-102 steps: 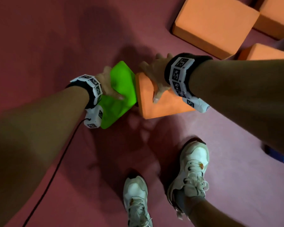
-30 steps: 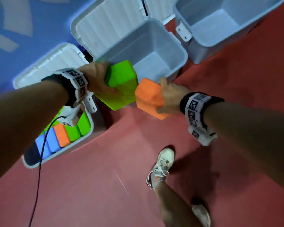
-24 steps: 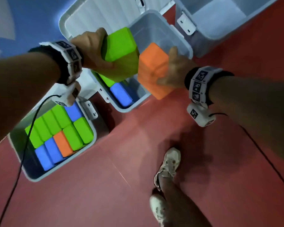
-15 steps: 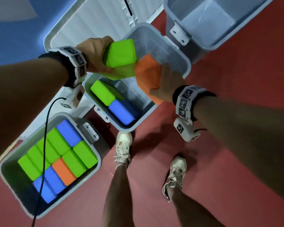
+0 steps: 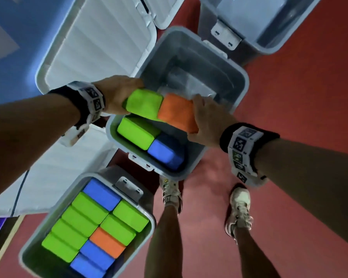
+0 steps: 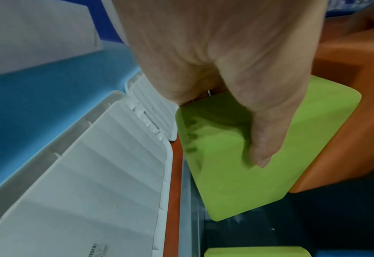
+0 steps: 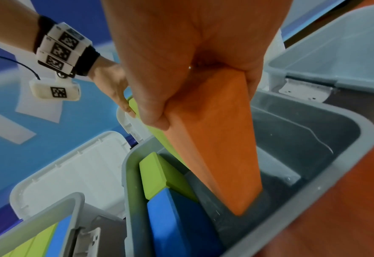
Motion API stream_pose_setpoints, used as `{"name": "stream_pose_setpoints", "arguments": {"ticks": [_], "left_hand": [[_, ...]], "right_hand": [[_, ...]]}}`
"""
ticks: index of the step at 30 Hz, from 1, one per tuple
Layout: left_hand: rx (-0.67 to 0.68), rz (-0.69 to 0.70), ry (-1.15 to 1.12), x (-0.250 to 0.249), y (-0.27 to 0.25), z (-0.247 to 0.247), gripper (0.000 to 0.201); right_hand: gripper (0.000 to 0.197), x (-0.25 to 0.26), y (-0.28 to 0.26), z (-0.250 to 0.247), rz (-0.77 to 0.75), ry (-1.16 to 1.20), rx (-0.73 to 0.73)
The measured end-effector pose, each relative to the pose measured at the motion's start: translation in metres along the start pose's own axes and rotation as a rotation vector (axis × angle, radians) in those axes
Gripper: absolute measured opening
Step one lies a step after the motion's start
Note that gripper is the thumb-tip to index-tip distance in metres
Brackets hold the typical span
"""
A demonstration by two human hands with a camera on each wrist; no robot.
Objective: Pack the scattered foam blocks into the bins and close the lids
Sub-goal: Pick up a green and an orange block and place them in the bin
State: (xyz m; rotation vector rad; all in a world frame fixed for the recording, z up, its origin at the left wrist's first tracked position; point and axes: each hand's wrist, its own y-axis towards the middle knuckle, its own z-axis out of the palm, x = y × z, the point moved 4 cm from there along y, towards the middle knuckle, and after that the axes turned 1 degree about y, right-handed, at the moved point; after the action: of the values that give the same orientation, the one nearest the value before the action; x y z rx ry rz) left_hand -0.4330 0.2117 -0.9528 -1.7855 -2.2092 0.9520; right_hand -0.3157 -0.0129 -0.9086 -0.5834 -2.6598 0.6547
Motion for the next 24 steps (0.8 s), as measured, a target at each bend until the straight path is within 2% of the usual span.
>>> {"name": "stream_pose_setpoints", "arguments": {"ticks": [3, 8, 11, 15, 19, 24], "left_hand": [[0.068, 0.119, 0.065, 0.008, 0.011, 0.023, 0.083], [0.187, 0.183, 0.186, 0.003, 0.029, 0.056, 0.090], [0.254, 0.174, 0.210, 0.004, 0.042, 0.081, 0.096], [0.312, 0.166, 0.302, 0.010, 0.064, 0.106, 0.107], [0.406, 0.154, 0.362, 0.019, 0.083, 0.138, 0.105], [0.439, 0.132, 0.410, 0.033, 0.104, 0.174, 0.103]], "right_hand": [[0.083, 0.003, 0.004, 0.031, 0.049, 0.065, 0.060], [0.092, 0.003, 0.008, 0.092, 0.137, 0.183, 0.164], [0.095, 0.002, 0.012, 0.122, 0.151, 0.233, 0.198], [0.088, -0.002, 0.028, 0.154, 0.187, 0.265, 0.250], [0.086, -0.001, 0.048, 0.189, 0.192, 0.226, 0.317], [0.088, -0.002, 0.069, 0.223, 0.212, 0.203, 0.365]]}}
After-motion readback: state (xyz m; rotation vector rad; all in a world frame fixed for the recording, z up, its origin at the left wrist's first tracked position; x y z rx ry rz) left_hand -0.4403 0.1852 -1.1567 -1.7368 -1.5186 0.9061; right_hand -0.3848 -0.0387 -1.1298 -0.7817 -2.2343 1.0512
